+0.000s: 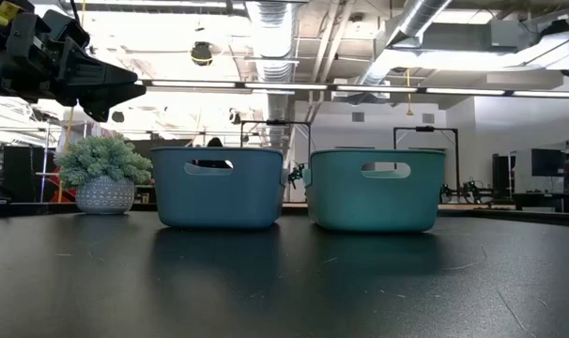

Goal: Sort batteries
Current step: Put the black battery into the green bin

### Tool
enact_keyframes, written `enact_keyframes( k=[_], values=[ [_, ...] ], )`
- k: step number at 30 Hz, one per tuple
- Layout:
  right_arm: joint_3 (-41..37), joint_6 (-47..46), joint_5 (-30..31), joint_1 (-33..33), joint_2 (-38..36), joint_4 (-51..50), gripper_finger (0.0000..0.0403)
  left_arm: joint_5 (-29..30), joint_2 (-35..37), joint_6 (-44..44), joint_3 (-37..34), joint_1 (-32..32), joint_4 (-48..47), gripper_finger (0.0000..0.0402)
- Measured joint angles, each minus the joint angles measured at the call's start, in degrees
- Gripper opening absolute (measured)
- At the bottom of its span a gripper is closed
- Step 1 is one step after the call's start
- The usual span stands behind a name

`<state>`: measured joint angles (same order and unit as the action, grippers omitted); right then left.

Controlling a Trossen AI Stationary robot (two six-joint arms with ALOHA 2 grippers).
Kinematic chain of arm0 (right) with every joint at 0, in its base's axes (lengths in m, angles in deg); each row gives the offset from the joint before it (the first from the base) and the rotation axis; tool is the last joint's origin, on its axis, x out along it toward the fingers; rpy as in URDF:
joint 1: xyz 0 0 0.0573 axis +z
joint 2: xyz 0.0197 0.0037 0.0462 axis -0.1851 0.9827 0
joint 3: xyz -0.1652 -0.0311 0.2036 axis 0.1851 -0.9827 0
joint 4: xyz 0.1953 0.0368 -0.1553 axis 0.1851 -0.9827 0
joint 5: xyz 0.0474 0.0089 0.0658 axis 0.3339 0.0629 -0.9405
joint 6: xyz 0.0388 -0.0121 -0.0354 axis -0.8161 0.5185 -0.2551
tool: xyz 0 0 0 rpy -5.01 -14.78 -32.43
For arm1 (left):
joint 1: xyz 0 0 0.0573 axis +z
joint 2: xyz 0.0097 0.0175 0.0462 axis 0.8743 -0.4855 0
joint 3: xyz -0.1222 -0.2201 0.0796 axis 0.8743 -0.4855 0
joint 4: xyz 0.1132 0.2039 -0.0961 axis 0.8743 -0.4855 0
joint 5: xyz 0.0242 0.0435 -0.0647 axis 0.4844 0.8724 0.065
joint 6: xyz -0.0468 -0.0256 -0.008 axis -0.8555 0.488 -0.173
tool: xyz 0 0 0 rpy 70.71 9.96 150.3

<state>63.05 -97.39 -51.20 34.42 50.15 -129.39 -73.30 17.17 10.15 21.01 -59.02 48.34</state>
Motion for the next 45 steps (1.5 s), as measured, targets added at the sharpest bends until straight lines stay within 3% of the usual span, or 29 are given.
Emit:
enact_keyframes(
  k=[5, 20, 45],
  values=[
    [-3.62, -0.73, -0.61, -0.25, 0.01, 6.39, 0.0322, -0.01, -0.01, -0.01, 0.00, 0.00, -0.01, 0.0158],
    [-5.11, 3.40, -2.88, -1.10, -0.27, 7.48, 0.0322, 0.00, -0.01, 0.01, 0.00, 0.00, 0.00, 0.0158],
    [-7.88, 1.48, -7.78, -1.08, -0.71, 9.19, 0.0322, -0.01, -0.01, 0.01, 0.00, 0.00, -0.02, 0.0158]
  ],
)
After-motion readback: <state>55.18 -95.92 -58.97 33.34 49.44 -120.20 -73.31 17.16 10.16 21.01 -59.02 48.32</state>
